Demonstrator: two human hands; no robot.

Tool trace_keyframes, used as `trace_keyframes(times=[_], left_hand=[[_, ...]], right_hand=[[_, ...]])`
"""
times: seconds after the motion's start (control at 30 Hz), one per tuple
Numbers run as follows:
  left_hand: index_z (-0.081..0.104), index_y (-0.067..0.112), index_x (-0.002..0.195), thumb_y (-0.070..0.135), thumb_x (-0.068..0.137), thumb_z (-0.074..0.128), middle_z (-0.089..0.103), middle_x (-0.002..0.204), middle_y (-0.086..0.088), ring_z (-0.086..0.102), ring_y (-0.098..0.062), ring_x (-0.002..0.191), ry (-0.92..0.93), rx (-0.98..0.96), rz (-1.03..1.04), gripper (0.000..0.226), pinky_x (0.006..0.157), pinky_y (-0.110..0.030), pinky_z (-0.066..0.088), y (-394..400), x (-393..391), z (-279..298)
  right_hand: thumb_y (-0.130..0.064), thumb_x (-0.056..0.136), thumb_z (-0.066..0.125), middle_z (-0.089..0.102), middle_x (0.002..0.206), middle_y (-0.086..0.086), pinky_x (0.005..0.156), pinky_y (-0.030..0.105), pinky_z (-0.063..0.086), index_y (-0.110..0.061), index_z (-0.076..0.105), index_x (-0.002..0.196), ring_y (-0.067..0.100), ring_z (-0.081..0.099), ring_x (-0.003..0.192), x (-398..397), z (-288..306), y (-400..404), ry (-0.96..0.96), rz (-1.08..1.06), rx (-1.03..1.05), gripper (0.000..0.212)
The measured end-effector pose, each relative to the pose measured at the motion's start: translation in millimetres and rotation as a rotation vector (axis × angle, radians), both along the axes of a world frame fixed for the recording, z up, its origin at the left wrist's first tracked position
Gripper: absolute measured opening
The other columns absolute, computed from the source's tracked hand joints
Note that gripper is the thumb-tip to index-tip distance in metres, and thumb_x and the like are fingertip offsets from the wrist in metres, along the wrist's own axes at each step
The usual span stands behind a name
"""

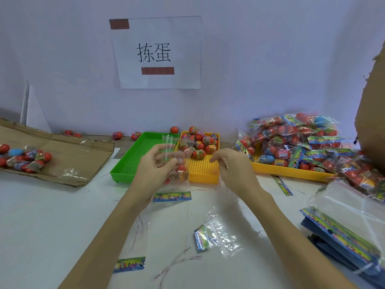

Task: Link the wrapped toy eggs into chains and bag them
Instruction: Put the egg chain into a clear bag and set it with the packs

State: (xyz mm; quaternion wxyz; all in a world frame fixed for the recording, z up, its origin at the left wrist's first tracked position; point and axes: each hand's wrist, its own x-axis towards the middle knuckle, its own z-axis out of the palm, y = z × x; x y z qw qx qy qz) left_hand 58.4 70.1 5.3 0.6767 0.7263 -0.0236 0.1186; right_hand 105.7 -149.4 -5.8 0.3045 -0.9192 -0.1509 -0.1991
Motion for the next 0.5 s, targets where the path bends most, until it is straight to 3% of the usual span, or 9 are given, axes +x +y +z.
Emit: trace_keyframes(times=[0.1,0.2,0.27,0.3,0.4,0.5], left_hand=[[0.06,0.015,0.128,-0.002,0.101,0.06,0.079,0.11,0.002,0.078,-0.015,0.095,-0.038,-0.039,0.149,0.032,0.06,-0.02,0.059,4.4,2.6,0.6],[0.059,0.018,0.124,-0.004,0.101,0.056,0.079,0.106,0.003,0.078,-0.012,0.083,-0.054,-0.071,0.321,0.032,0.048,-0.02,0.052,8.9,6.9,-2.3],[0.06,0.021,0.119,-0.005,0.1,0.054,0.079,0.105,0.003,0.075,-0.01,0.073,-0.041,-0.098,0.373,0.033,0.044,-0.021,0.047,11.4,10.2,-3.8],[0.061,0.022,0.115,-0.005,0.099,0.054,0.08,0.104,0.003,0.073,-0.013,0.071,-0.03,-0.114,0.384,0.033,0.044,-0.023,0.047,12.7,11.8,-4.3],[0.063,0.02,0.117,-0.006,0.096,0.054,0.081,0.101,0.004,0.063,-0.029,0.078,0.01,-0.137,0.383,0.034,0.058,-0.036,0.049,15.6,14.2,-5.9],[0.065,0.021,0.115,-0.005,0.098,0.055,0.081,0.1,0.004,0.066,-0.035,0.084,0.021,-0.12,0.371,0.033,0.071,-0.055,0.056,15.0,11.6,-5.7]], right_hand=[[-0.029,0.106,0.053,0.076,0.11,-0.006,0.127,0.048,0.012,-0.022,0.071,0.116,0.013,0.069,0.101,-1.6,-6.8,7.0,-0.056,0.007,0.002,0.022],[-0.048,0.106,0.044,0.071,0.113,-0.005,0.121,0.048,0.023,-0.021,0.072,0.113,0.014,0.062,0.11,-5.8,-16.6,19.9,-0.042,0.022,-0.062,0.04],[-0.043,0.107,0.046,0.067,0.115,0.0,0.115,0.046,0.032,-0.018,0.073,0.115,0.018,0.058,0.113,-8.5,-20.1,26.5,-0.052,0.098,-0.067,0.038],[-0.038,0.107,0.049,0.067,0.118,0.001,0.118,0.045,0.03,-0.017,0.072,0.117,0.02,0.057,0.116,-9.6,-21.4,30.1,-0.072,0.159,-0.083,0.033],[-0.033,0.108,0.045,0.064,0.131,-0.004,0.128,0.041,0.007,-0.027,0.065,0.133,0.016,0.053,0.13,-14.7,-25.2,43.9,-0.083,0.304,-0.175,0.032],[-0.046,0.11,0.031,0.064,0.132,-0.012,0.126,0.046,-0.001,-0.042,0.058,0.138,0.011,0.051,0.132,-18.5,-28.1,55.5,-0.063,0.279,-0.276,0.039]])
